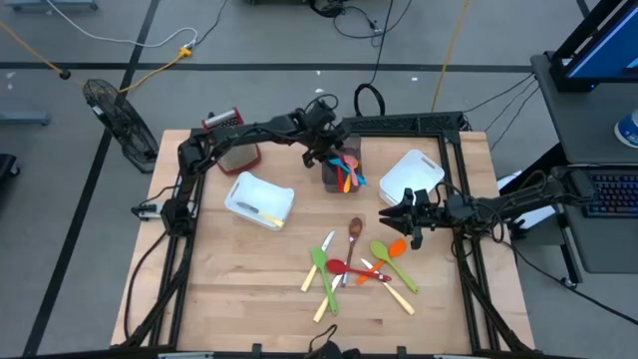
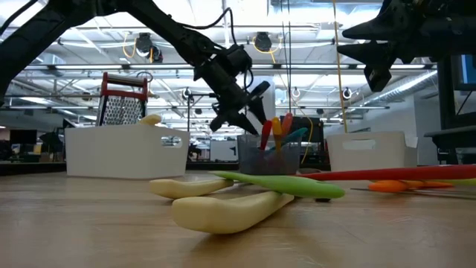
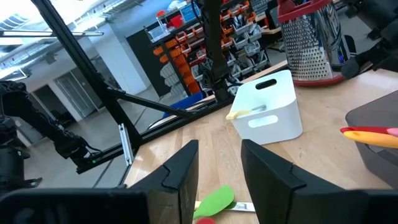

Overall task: Pick & Place Kitchen Items
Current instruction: Put the green spatula into the black bin

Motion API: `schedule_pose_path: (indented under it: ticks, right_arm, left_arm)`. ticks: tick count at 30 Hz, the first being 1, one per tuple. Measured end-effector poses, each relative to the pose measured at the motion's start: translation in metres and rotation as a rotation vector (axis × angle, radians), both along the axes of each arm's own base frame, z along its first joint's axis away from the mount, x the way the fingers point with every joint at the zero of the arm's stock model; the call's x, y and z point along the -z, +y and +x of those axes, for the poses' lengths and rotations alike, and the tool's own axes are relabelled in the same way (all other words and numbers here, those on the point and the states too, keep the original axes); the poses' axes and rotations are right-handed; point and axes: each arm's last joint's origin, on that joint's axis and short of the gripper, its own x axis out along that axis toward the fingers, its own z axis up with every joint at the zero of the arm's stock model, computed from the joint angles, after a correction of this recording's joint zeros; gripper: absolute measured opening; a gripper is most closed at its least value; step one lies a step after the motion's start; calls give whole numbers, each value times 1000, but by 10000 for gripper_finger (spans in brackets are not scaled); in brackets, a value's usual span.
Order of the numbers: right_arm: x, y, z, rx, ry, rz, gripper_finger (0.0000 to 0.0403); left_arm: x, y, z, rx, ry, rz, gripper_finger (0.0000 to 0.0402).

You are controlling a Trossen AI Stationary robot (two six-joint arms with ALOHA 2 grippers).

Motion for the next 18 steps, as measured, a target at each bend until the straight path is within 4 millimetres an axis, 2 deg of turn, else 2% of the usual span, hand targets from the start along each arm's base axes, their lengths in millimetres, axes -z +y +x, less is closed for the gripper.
schedule_pose_path:
  ticks: [4,8,14,18]
  right_arm:
    - [0,0,0,0,0,0,114]
    - [1,0,0,0,6,-2,114]
    - [2,0,0,0,16,-7,114]
    - [2,0,0,0,22,-19,114]
  left_arm:
    - [-14,-4,-2,119,-38,92,165]
    - [-38,-21,-1,242,-56,259,164]
    - [-72,-72,4,460,-91,471,163]
    - [-80,-115,10,571,-99,496,163]
